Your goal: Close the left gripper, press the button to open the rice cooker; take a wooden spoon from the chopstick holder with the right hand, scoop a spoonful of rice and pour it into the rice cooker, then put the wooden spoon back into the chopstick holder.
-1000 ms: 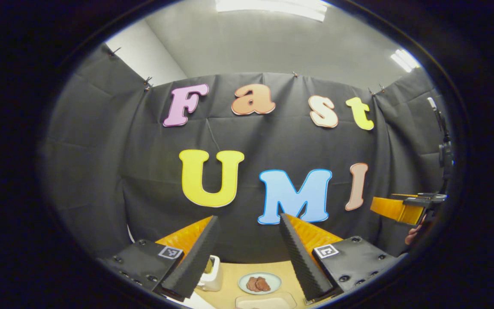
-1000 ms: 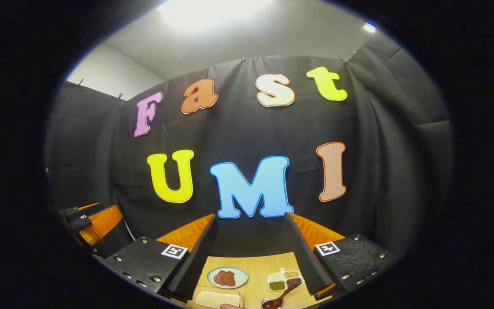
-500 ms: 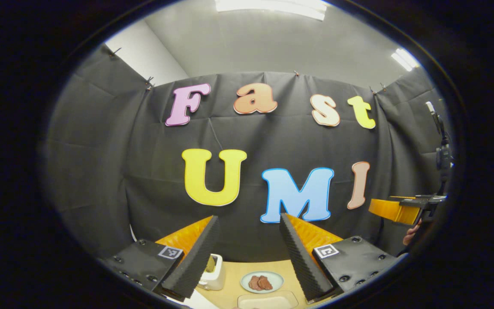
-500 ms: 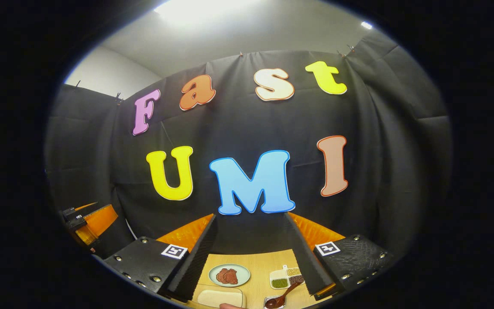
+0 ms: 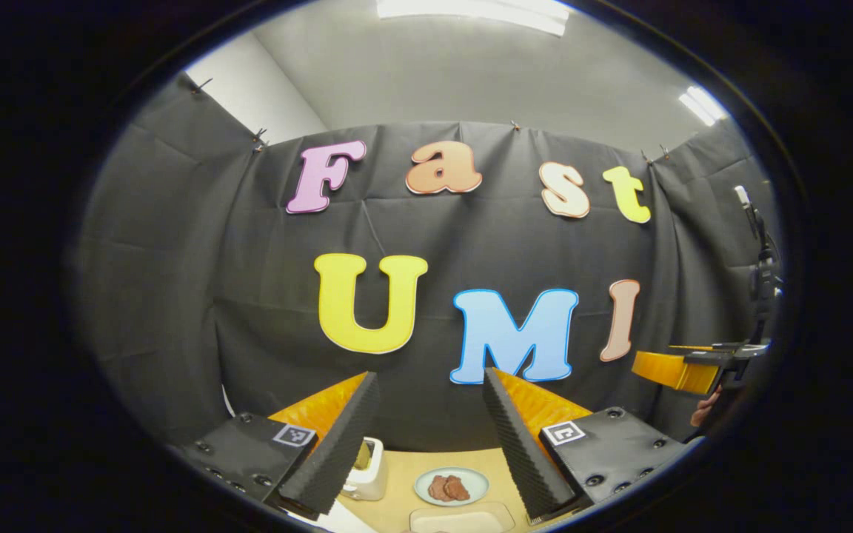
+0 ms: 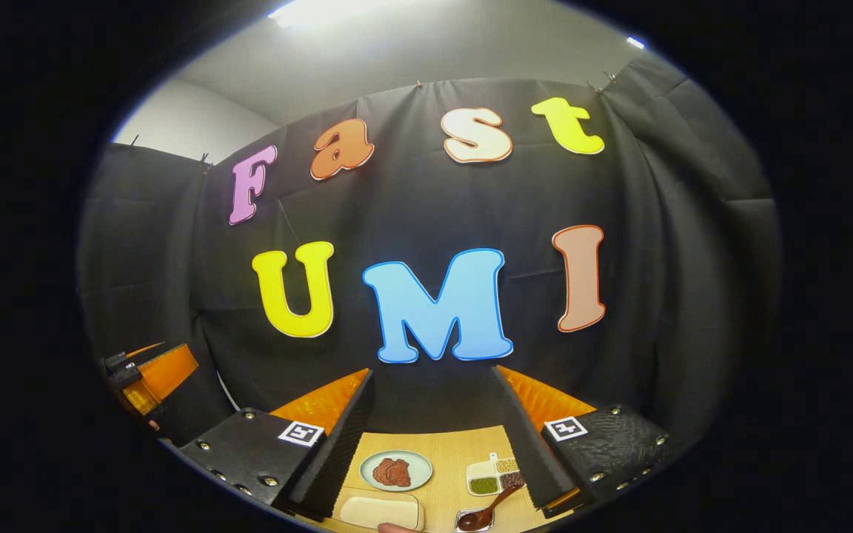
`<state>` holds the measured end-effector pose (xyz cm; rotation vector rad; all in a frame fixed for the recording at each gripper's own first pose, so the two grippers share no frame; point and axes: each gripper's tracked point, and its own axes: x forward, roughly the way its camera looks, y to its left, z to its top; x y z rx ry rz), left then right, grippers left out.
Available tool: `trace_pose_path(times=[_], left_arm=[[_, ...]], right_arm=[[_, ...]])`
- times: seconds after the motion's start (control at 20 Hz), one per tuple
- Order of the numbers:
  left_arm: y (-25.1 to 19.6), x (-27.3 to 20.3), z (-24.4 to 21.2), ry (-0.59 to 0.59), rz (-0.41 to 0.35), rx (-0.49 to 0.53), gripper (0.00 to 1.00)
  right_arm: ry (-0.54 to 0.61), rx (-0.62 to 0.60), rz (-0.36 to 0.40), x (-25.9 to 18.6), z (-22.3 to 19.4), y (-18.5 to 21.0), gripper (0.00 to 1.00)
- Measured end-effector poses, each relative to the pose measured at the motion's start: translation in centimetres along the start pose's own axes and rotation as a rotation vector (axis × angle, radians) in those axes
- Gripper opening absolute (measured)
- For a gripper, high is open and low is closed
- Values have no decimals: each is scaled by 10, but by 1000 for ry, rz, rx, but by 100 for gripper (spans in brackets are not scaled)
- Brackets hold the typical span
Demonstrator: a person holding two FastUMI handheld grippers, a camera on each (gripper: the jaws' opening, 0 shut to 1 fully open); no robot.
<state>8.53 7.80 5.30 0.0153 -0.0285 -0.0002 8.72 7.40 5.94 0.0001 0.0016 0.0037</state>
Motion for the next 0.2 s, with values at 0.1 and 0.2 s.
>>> trace_pose_path(times=[0.1,0.2], left_arm=[[0,0,-3,3,-4,1,97],[0,1,-6,7,-3,-4,97]], right_arm=[[-2,6,-5,1,0,0,93],[2,4,-6,4,-1,1,93]])
